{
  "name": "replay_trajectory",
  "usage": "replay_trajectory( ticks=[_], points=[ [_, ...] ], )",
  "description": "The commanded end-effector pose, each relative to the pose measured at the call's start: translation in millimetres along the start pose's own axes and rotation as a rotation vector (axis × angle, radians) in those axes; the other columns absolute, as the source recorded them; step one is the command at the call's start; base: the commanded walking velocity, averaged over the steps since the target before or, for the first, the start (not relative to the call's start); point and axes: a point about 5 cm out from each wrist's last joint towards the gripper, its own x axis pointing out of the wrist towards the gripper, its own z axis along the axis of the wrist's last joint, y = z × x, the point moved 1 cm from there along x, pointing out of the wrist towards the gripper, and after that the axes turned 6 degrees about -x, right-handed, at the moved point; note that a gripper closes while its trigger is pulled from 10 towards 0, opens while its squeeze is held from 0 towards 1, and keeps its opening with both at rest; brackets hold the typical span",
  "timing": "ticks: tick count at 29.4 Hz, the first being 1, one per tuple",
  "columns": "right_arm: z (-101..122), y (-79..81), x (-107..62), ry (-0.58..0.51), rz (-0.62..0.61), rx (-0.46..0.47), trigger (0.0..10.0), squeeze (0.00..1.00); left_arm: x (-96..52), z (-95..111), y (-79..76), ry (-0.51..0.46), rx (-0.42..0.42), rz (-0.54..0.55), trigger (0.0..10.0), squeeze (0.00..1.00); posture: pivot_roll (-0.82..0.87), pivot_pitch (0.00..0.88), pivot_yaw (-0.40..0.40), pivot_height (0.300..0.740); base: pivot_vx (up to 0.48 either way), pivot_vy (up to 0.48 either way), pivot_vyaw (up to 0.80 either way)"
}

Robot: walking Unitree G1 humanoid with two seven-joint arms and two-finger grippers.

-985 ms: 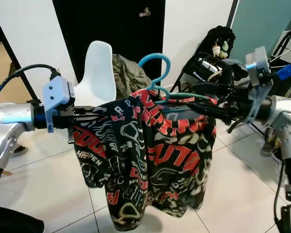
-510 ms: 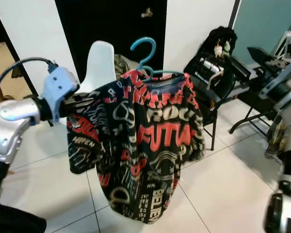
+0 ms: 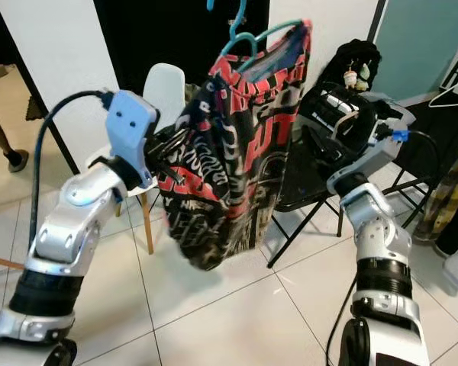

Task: Hang hanger

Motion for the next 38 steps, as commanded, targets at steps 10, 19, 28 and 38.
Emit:
replay_trajectory(
  ticks=[10,19,28,38],
  points=[
    [14,5.6,-0.7,-0.063,-0.016,0.020,10.0,0.00,-25.4,-9,-7.8,0.016,0.076,0.111,10.0,0.00,-0.02,0.000,-0.030,0.740,0.000,0.000,0.00],
    [-9,3.8,-0.5,0.032,-0.049,-0.008,10.0,0.00,-38.6,0,-21.6,-0.020,0.073,0.089,10.0,0.00,-0.01,0.006,-0.035,0.740,0.000,0.000,0.00],
    [-27,28.7,3.6,0.085,0.093,0.030,10.0,0.00,-52.4,-3,-34.1,-0.001,0.080,0.062,10.0,0.00,0.01,0.010,-0.045,0.740,0.000,0.000,0.00],
    [-26,35.6,6.0,0.077,0.125,0.050,10.0,0.00,-58.4,-3,-42.7,0.016,0.089,0.049,10.0,0.00,0.01,0.013,-0.045,0.740,0.000,0.000,0.00]
  ],
)
